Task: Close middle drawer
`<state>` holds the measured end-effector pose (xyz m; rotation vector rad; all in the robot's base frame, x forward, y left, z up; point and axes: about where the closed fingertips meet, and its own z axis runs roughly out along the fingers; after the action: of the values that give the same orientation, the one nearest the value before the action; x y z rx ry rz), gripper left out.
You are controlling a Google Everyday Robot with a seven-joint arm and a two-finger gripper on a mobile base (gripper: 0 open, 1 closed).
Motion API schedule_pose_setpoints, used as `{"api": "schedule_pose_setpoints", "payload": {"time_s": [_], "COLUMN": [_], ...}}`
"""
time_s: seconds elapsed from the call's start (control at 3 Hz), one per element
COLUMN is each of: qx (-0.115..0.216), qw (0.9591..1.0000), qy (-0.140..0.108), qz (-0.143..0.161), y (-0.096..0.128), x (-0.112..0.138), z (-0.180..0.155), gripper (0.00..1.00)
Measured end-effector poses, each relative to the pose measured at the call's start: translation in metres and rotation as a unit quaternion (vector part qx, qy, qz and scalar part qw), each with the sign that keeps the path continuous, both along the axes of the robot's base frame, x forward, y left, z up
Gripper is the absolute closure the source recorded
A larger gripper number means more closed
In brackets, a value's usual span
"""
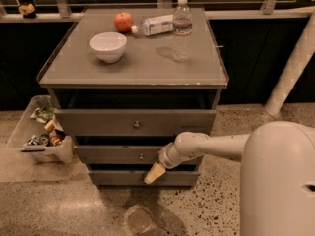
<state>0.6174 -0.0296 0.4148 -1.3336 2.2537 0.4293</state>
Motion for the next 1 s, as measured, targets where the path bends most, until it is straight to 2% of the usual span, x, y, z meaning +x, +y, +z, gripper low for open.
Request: {"api": "schedule_pose_setpoints", "payload": {"time_s": [1.0], "qx": [0.0], "qw": [0.9998], "qy": [-0.008], "qz": [-0.019], "y": [0.0026], "x": [0.0065], "z": [-0.0014], "gripper": [0.0]}}
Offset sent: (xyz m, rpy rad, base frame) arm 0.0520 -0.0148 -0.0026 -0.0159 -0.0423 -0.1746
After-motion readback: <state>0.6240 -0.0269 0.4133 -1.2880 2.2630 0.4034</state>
